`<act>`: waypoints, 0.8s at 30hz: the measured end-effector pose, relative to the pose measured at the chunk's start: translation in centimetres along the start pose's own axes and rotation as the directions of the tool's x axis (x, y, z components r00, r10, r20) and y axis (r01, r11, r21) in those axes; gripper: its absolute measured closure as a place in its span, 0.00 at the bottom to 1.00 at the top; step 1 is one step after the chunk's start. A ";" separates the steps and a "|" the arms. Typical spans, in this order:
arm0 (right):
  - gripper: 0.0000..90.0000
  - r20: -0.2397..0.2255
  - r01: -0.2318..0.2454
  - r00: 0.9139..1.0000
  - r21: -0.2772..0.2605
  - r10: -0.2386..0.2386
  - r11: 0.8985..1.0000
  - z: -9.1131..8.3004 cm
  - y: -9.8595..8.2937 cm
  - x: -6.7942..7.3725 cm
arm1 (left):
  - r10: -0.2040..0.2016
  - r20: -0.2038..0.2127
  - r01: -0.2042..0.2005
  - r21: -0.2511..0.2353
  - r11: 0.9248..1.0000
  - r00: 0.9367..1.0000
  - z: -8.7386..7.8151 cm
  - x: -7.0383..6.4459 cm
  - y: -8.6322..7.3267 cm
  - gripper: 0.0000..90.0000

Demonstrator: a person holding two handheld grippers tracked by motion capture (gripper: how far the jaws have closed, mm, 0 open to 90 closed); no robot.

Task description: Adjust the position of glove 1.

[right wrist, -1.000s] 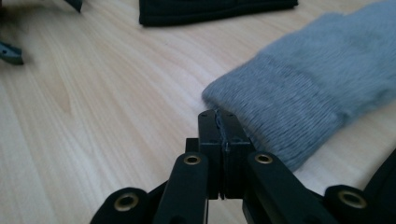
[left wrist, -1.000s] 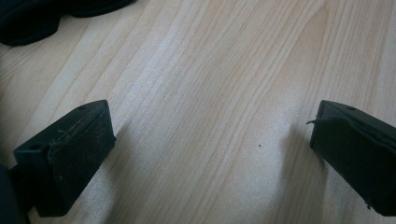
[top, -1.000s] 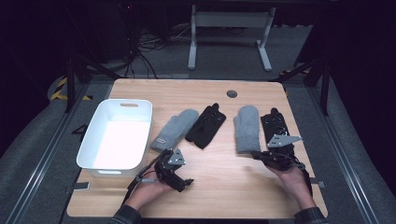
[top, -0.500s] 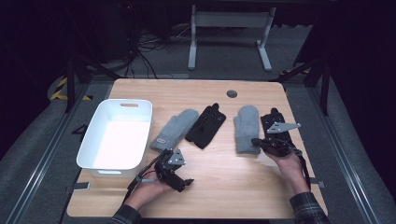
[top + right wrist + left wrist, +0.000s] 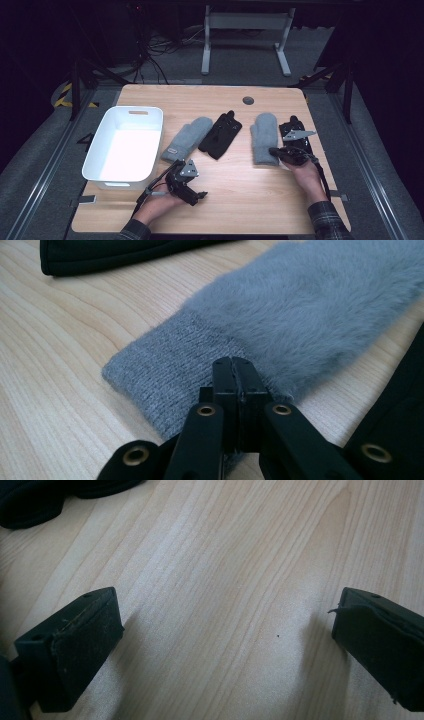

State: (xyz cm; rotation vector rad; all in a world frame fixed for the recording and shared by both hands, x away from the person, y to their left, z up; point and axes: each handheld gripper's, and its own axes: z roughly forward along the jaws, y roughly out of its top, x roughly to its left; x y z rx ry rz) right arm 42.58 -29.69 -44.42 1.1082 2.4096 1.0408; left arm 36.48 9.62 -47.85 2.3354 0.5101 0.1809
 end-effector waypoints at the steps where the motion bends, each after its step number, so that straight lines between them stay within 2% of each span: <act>1: 1.00 0.006 0.008 1.000 0.000 -0.008 1.000 0.0 0.0 0.1 | 0.000 0.000 0.000 0.000 1.000 1.000 0.0 0.0 0.0 0.00; 7: 1.00 0.020 0.028 0.999 0.011 -0.028 1.000 0.0 0.0 0.5 | 0.000 0.000 0.000 -0.002 1.000 1.000 0.0 0.0 0.0 0.00; 13: 1.00 -0.001 0.028 1.000 0.011 -0.028 1.000 -0.3 -0.2 0.9 | 0.000 0.000 0.000 0.000 1.000 1.000 0.0 0.0 0.0 0.00; 19: 1.00 -0.045 0.035 0.998 0.017 -0.035 0.999 -0.6 -0.5 1.5 | 0.001 0.000 -0.001 0.000 1.000 1.000 0.0 0.0 0.0 0.00; 21: 1.00 -0.070 0.046 0.997 0.018 -0.045 0.999 -0.7 -0.6 1.7 | 0.000 0.000 0.000 0.000 1.000 1.000 0.0 0.0 0.0 0.00; 24: 1.00 -0.083 0.066 0.994 0.021 -0.064 0.998 -0.8 -0.6 2.1 | 0.000 0.000 0.000 0.000 1.000 1.000 0.0 0.0 0.0 0.00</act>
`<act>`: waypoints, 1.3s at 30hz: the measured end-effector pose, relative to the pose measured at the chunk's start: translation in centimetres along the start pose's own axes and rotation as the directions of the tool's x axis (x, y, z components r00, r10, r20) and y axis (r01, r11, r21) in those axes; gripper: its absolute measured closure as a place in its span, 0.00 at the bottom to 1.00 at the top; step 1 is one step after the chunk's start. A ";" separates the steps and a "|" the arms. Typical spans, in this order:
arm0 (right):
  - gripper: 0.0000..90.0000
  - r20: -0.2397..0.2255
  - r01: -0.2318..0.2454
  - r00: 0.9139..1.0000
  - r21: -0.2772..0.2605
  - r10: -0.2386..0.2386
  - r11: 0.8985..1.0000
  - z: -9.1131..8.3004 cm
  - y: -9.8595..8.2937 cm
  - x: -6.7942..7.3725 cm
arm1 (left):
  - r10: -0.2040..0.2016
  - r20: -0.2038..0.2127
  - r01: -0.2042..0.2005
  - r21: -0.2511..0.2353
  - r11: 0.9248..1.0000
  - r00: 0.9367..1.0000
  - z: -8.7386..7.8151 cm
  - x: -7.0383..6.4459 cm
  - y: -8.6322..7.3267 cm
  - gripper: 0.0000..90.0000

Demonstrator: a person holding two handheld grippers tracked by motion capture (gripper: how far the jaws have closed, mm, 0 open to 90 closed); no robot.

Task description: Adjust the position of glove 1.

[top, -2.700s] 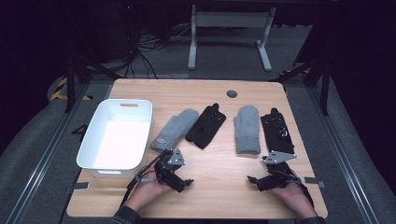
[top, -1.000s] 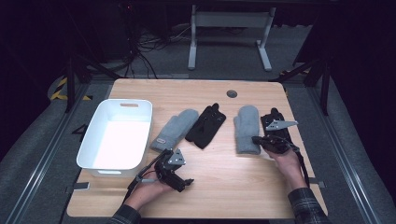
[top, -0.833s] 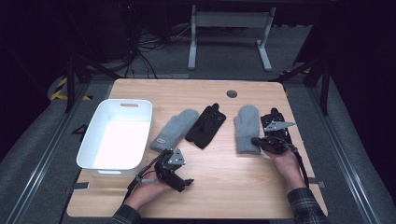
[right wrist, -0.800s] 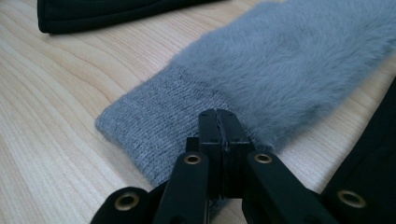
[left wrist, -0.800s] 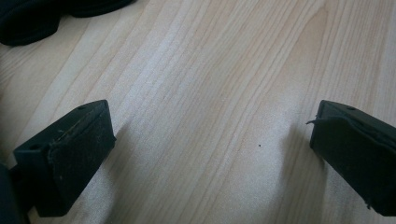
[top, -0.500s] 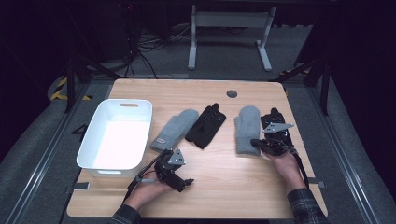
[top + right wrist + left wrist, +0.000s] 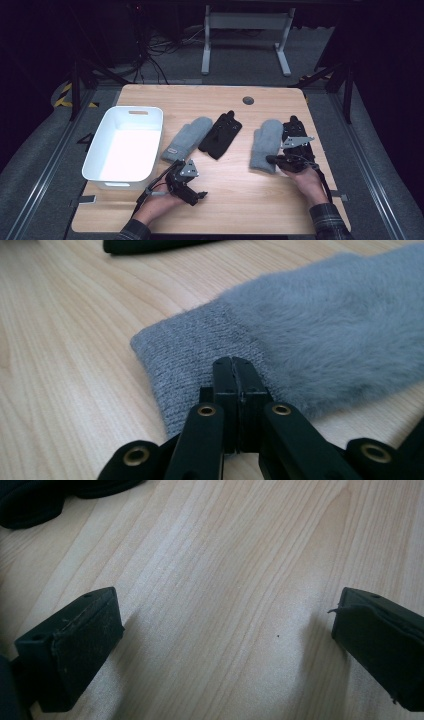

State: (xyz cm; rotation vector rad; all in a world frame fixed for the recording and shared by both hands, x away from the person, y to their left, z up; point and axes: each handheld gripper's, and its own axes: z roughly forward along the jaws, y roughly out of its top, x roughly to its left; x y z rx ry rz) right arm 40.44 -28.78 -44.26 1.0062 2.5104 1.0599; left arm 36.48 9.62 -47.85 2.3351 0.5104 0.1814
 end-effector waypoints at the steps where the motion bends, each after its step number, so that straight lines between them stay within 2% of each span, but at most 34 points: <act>1: 1.00 -0.005 0.000 1.000 0.001 0.000 1.000 0.0 0.0 0.1 | 0.000 0.000 0.000 0.000 1.000 1.000 0.0 0.0 0.0 0.00; 12: 1.00 -0.075 0.064 0.995 0.011 -0.063 0.998 0.4 0.4 2.3 | -0.001 0.000 0.001 0.000 1.000 1.000 0.0 0.0 0.0 0.00; 21: 1.00 -0.146 0.114 0.983 0.019 -0.110 0.993 1.0 1.0 4.6 | -0.001 -0.001 0.001 0.000 1.000 1.000 0.0 0.0 0.0 0.00; 31: 1.00 -0.237 0.176 0.957 0.018 -0.167 0.984 2.0 1.8 7.5 | -0.001 -0.001 0.001 0.000 1.000 1.000 0.0 0.0 0.0 0.00; 32: 1.00 -0.250 0.190 0.952 0.021 -0.179 0.982 2.1 1.9 7.9 | -0.001 -0.001 0.001 0.000 1.000 1.000 0.0 0.0 0.0 0.00; 34: 1.00 -0.258 0.194 0.949 0.020 -0.183 0.981 2.2 1.9 8.2 | -0.001 -0.001 0.001 0.000 1.000 1.000 0.0 0.0 0.0 0.00; 39: 1.00 -0.299 0.214 0.933 0.018 -0.199 0.977 2.6 2.1 9.4 | -0.001 -0.001 0.001 0.000 1.000 1.000 0.0 0.0 0.0 0.00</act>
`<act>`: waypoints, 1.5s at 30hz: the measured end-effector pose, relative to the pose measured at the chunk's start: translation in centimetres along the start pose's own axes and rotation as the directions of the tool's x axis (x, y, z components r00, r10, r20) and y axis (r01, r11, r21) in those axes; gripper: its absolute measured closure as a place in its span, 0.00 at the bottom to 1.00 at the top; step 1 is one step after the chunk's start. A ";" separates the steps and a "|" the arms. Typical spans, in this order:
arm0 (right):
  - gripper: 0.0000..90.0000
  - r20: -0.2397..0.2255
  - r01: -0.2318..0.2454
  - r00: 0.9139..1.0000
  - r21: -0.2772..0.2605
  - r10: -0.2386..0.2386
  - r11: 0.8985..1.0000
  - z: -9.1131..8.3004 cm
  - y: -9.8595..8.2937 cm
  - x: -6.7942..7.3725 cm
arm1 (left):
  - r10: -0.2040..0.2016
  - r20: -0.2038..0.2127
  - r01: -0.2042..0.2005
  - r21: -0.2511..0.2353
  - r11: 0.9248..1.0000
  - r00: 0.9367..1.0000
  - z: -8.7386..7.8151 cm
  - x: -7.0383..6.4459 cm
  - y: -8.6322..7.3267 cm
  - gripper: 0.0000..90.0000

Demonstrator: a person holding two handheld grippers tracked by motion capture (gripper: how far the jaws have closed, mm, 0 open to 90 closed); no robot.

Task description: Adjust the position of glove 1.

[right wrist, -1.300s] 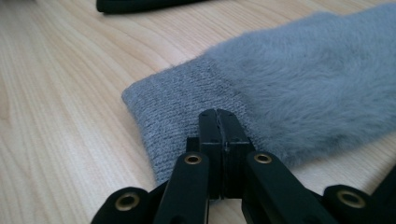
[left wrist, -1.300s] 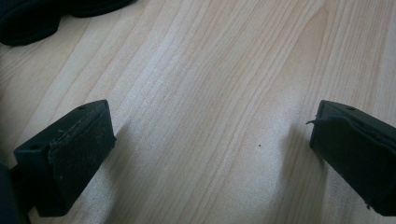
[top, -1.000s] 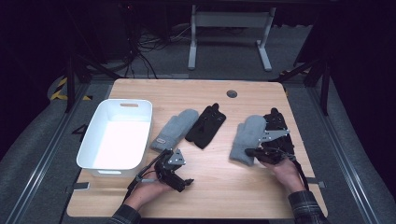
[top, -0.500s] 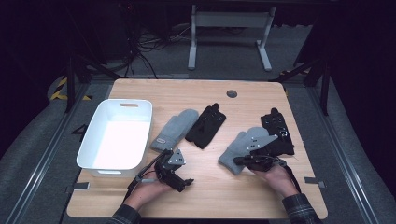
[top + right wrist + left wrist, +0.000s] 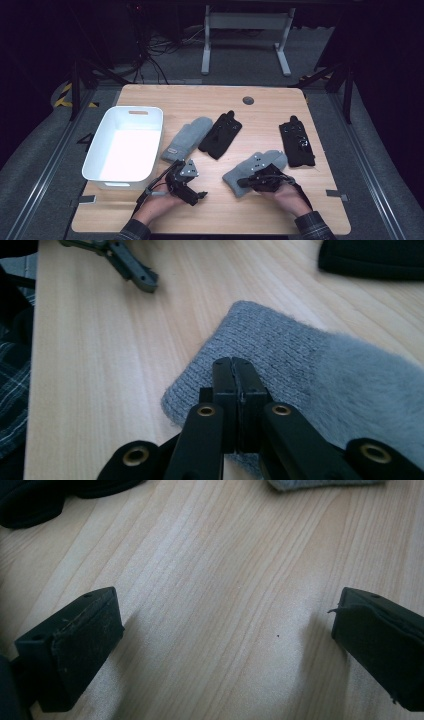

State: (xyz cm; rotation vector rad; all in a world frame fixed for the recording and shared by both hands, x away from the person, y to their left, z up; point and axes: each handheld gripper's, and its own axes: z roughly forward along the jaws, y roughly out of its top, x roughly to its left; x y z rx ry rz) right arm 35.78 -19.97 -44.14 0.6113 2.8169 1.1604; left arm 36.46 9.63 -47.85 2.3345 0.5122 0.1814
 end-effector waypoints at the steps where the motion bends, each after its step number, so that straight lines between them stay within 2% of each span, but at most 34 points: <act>1: 1.00 -0.010 0.007 1.000 0.001 -0.007 1.000 0.2 0.1 0.3 | 0.000 0.000 0.000 0.000 1.000 1.000 0.0 0.0 0.0 0.00; 7: 1.00 -0.040 0.043 0.998 0.007 -0.042 0.999 1.0 0.7 1.4 | 0.000 0.000 0.000 0.000 1.000 1.000 0.0 0.0 0.0 0.00; 11: 1.00 -0.034 0.039 0.999 -0.024 -0.040 0.999 0.4 0.8 1.3 | 0.001 0.000 -0.001 0.000 1.000 1.000 0.0 0.0 0.0 0.00; 13: 1.00 -0.011 0.031 0.999 -0.042 -0.031 0.999 -0.4 0.8 1.0 | 0.000 0.000 0.000 0.000 1.000 1.000 0.0 0.0 0.0 0.00; 17: 1.00 0.055 -0.014 0.998 -0.081 0.019 0.997 -2.5 -0.1 -0.6 | 0.000 0.000 0.000 0.000 1.000 1.000 0.0 0.0 0.0 0.00; 18: 1.00 0.095 -0.036 0.994 -0.091 0.045 0.995 -3.6 -0.7 -1.5 | 0.000 0.000 0.000 0.000 1.000 1.000 0.0 0.0 0.0 0.00; 20: 1.00 0.111 -0.046 0.992 -0.095 0.057 0.994 -4.0 -1.0 -1.9 | 0.001 0.000 -0.001 0.000 1.000 1.000 0.0 0.0 0.0 0.00; 23: 1.00 0.168 -0.090 0.980 -0.097 0.105 0.991 -5.4 -2.2 -3.3 | 0.000 -0.001 0.000 0.000 1.000 1.000 0.0 0.0 0.0 0.00; 25: 1.00 0.178 -0.112 0.975 -0.104 0.130 0.988 -5.7 -2.8 -3.9 | 0.000 0.000 0.000 0.000 1.000 1.000 0.0 0.0 0.0 0.00; 27: 1.00 0.198 -0.141 0.968 -0.085 0.155 0.986 -5.4 -3.5 -4.7 | 0.000 0.000 0.000 0.000 1.000 1.000 0.0 0.0 0.0 0.00; 28: 1.00 0.198 -0.141 0.968 -0.085 0.155 0.986 -5.4 -3.5 -4.7 | 0.000 0.000 0.000 0.000 1.000 1.000 0.0 0.0 0.0 0.00; 32: 1.00 0.199 -0.145 0.969 -0.027 0.148 0.989 -3.9 -3.8 -5.2 | 0.000 0.000 0.000 0.000 1.000 1.000 0.0 0.0 0.0 0.00; 35: 1.00 0.195 -0.145 0.970 -0.014 0.145 0.989 -3.3 -3.7 -5.2 | 0.000 -0.001 0.000 -0.001 1.000 1.000 0.0 0.0 0.0 0.00; 40: 1.00 0.158 -0.105 0.982 0.004 0.103 0.994 -2.9 -3.4 -4.5 | 0.000 -0.001 0.000 0.000 1.000 1.000 0.0 0.0 0.0 0.00; 43: 1.00 0.110 -0.078 0.991 0.010 0.076 0.997 -2.3 -3.1 -3.9 | 0.000 -0.001 0.000 0.000 1.000 1.000 0.0 0.0 0.0 0.00; 45: 1.00 0.097 -0.069 0.993 0.012 0.067 0.998 -2.1 -3.0 -3.6 | 0.000 -0.001 0.000 0.000 1.000 1.000 0.0 0.0 0.0 0.00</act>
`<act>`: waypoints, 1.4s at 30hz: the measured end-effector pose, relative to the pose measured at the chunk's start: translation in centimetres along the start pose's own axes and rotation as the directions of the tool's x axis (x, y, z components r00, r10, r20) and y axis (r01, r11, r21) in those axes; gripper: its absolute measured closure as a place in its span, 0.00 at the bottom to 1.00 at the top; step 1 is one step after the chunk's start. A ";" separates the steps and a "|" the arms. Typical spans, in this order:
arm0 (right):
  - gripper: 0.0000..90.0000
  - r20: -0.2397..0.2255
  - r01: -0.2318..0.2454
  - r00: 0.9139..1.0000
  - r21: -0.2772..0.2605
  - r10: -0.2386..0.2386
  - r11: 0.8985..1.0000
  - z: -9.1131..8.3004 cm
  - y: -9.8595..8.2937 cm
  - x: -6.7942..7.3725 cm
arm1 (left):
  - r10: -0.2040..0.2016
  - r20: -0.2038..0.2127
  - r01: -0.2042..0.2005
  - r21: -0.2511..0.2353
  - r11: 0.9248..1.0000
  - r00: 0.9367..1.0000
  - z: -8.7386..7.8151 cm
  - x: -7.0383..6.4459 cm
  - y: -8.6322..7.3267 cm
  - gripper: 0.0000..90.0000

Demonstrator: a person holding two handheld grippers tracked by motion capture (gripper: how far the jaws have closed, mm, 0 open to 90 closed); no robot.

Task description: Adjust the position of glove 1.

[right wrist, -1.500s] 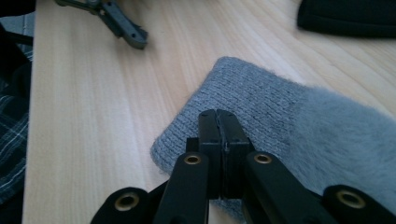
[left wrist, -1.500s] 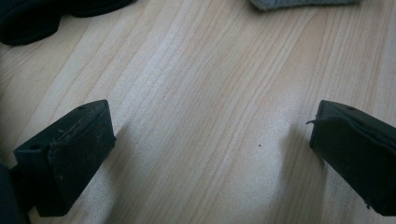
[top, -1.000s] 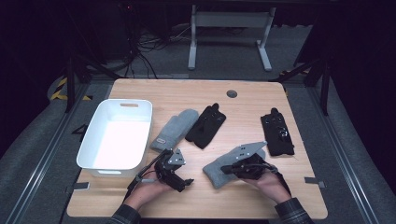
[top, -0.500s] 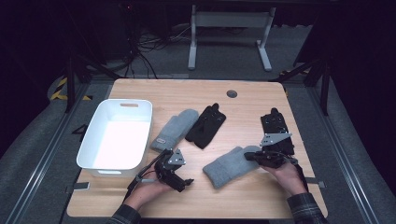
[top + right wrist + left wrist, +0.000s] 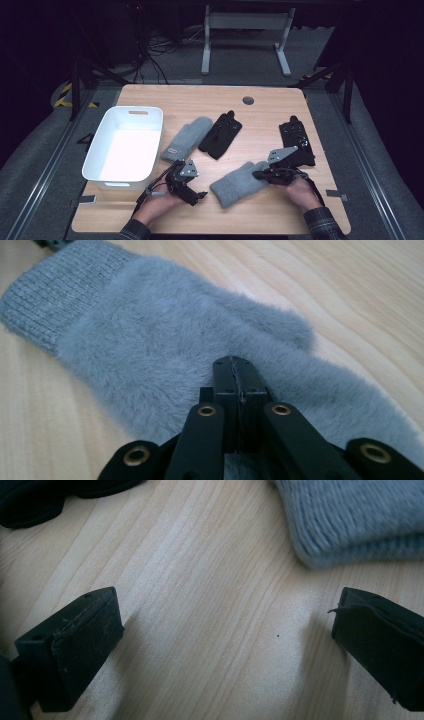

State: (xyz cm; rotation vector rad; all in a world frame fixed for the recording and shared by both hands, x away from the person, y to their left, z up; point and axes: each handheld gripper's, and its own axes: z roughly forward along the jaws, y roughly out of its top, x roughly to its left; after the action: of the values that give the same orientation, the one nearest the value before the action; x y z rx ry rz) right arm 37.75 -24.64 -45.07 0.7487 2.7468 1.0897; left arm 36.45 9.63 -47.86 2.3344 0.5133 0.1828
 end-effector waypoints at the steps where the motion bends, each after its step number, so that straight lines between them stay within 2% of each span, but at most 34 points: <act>1: 1.00 -0.017 0.012 1.000 0.003 -0.012 1.000 0.3 0.2 0.6 | 0.001 0.000 -0.001 0.000 1.000 1.000 0.0 0.0 0.0 0.00; 6: 1.00 -0.012 0.030 0.999 0.001 -0.030 1.000 0.4 0.4 1.2 | 0.001 0.001 -0.001 0.001 1.000 1.000 0.0 0.0 0.0 0.00; 7: 1.00 -0.011 0.026 1.000 -0.011 -0.026 1.000 0.1 0.4 1.1 | 0.001 0.001 -0.001 0.000 1.000 1.000 0.0 0.0 0.0 0.00; 8: 0.99 0.009 0.014 1.000 -0.050 -0.013 0.999 -0.8 0.4 0.9 | 0.001 0.000 -0.001 0.000 1.000 1.000 0.0 0.0 0.0 0.00; 9: 0.93 0.023 0.010 1.000 -0.067 -0.009 0.998 -1.2 0.4 0.9 | 0.001 0.001 -0.001 0.000 1.000 1.000 0.0 0.0 0.0 0.00; 10: 0.93 0.023 0.010 1.000 -0.067 -0.009 0.998 -1.2 0.4 0.9 | 0.001 0.001 -0.001 0.000 1.000 1.000 0.0 0.0 0.0 0.00; 12: 0.89 0.054 -0.007 0.998 -0.089 0.012 0.996 -2.2 0.2 0.7 | 0.001 0.001 -0.001 0.001 1.000 1.000 0.0 0.0 0.0 0.00; 15: 0.78 0.111 -0.048 0.992 -0.109 0.061 0.993 -3.5 -1.0 0.2 | 0.001 0.000 -0.001 0.000 1.000 1.000 0.0 0.0 0.0 0.00; 17: 0.67 0.144 -0.090 0.984 -0.121 0.107 0.989 -4.5 -2.0 -0.2 | 0.001 0.000 -0.001 0.000 1.000 1.000 0.0 0.0 0.0 0.00; 19: 0.61 0.166 -0.118 0.976 -0.130 0.139 0.984 -5.1 -2.9 -0.4 | 0.001 -0.001 -0.001 0.000 1.000 1.000 0.0 0.0 0.0 0.00; 21: 0.54 0.197 -0.133 0.967 -0.139 0.159 0.981 -5.8 -3.9 -0.5 | 0.000 0.000 0.000 0.001 1.000 1.000 0.0 0.0 0.0 0.00; 24: 0.44 0.253 -0.151 0.949 -0.151 0.186 0.977 -6.4 -5.4 -0.5 | -0.001 -0.002 0.001 -0.001 1.000 1.000 0.0 0.0 0.0 0.00; 26: 0.37 0.273 -0.153 0.943 -0.148 0.190 0.977 -6.4 -6.2 -0.4 | -0.004 -0.003 0.004 -0.001 1.000 1.000 0.0 0.0 0.0 0.01; 27: 0.33 0.296 -0.153 0.936 -0.140 0.189 0.978 -6.3 -6.9 -0.2 | -0.005 -0.003 0.005 -0.001 1.000 1.000 0.0 -0.1 0.0 0.01; 32: 0.25 0.297 -0.164 0.934 -0.140 0.200 0.976 -6.0 -7.9 -0.1 | -0.005 -0.004 0.005 0.001 1.000 1.000 0.0 -0.1 0.0 0.01; 34: 0.21 0.313 -0.171 0.928 -0.122 0.202 0.978 -5.7 -8.3 -0.1 | -0.001 -0.006 0.001 0.012 1.000 1.000 -0.1 -0.1 0.1 0.01; 36: 0.19 0.312 -0.176 0.928 -0.122 0.206 0.977 -5.5 -8.5 -0.2 | 0.006 -0.007 -0.006 0.028 1.000 1.000 -0.2 -0.1 0.2 0.01; 42: 0.16 0.320 -0.163 0.926 -0.132 0.197 0.978 -5.3 -8.7 -0.1 | 0.003 -0.011 -0.002 0.053 0.999 1.000 -0.5 -0.1 0.5 0.04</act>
State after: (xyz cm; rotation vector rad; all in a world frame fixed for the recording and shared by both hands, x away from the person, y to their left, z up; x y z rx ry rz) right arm 32.92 -33.43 -46.94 1.0777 2.3587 1.0173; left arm 36.41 9.59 -47.11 2.3871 0.5270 0.1856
